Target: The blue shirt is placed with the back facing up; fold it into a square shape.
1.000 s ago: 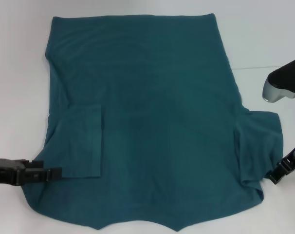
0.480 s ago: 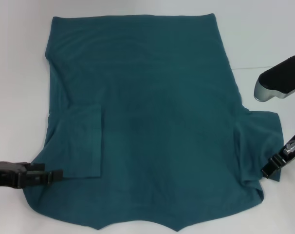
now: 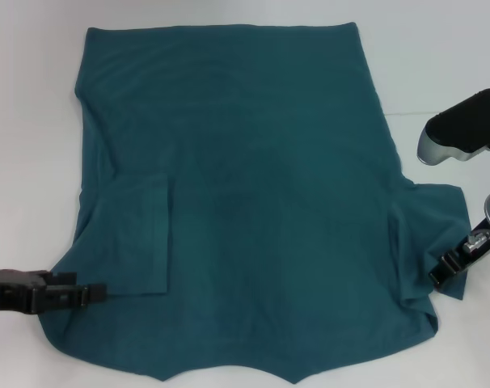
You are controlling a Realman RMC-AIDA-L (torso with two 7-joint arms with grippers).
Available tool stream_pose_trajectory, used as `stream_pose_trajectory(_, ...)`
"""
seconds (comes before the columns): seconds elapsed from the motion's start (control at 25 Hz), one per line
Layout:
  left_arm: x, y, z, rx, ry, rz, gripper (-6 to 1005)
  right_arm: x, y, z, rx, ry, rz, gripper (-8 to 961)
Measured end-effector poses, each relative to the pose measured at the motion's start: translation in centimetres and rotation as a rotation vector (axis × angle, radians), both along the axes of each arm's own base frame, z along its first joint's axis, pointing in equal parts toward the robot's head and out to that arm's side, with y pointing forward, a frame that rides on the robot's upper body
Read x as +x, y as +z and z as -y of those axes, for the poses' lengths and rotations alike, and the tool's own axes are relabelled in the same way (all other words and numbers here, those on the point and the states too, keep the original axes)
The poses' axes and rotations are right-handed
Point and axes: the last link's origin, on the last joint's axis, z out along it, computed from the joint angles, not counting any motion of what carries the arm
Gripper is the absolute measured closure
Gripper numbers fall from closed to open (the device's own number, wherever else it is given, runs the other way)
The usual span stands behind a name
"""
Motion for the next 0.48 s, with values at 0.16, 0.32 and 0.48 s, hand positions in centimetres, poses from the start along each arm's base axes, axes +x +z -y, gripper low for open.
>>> stream_pose_trajectory(0.16,0.00,0.00,0.00,0.000,0.000,0.000,153,0.27,0.00,0.14,0.012,-0.005,-0.006,298)
stream_pose_trajectory(0.32,0.02,0.09,-0.07,0.001,-0.002,-0.002,153,0.32,0.04,0.14,0.018,-0.006,-0.011,469)
stream_pose_trajectory(0.48,0.09,0.10,-0.14,0.001,-0.005,-0.002,154,0.05,-0.20,-0.01,0.026,0.008,-0.017,634)
